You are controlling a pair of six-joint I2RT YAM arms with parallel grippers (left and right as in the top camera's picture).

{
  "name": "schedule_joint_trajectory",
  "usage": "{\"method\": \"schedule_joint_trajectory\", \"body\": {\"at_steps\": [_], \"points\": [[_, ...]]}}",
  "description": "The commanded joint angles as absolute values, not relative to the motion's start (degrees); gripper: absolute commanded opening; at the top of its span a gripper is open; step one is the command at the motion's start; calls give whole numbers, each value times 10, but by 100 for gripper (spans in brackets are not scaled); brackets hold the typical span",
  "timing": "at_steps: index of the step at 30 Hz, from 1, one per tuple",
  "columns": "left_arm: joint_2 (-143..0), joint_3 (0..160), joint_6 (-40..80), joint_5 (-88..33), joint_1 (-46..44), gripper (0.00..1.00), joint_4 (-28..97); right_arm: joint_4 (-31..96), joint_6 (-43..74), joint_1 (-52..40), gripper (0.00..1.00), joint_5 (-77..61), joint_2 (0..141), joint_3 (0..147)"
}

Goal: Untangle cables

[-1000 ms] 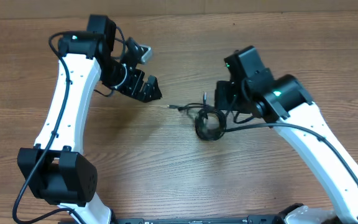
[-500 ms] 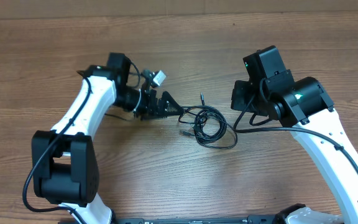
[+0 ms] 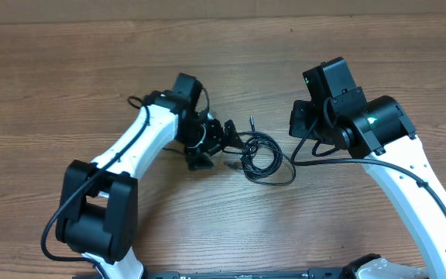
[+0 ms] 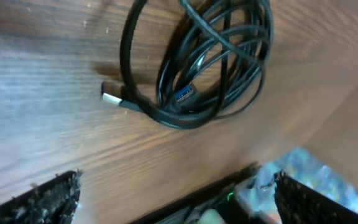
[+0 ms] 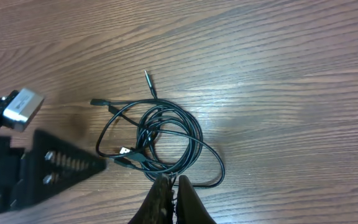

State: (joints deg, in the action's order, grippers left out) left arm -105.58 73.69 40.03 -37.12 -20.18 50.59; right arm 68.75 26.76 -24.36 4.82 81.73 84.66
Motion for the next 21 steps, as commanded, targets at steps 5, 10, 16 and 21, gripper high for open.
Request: {"method": "schedule_joint_trajectory", "body": {"at_steps": [5,10,16,21], "points": [[-1056,736,631,-257,-233,100,453,692,265,-243,4,65,808,862],[-1056,736,661,-216,-251,100,443,696,265,-243,4,71,808,862],[-1072,735,684,-200,-281,100,390,696,265,-243,4,71,808,862],[-1108,735,684,-224,-293,76,361,703,265,-243,4,71,808,862]]}}
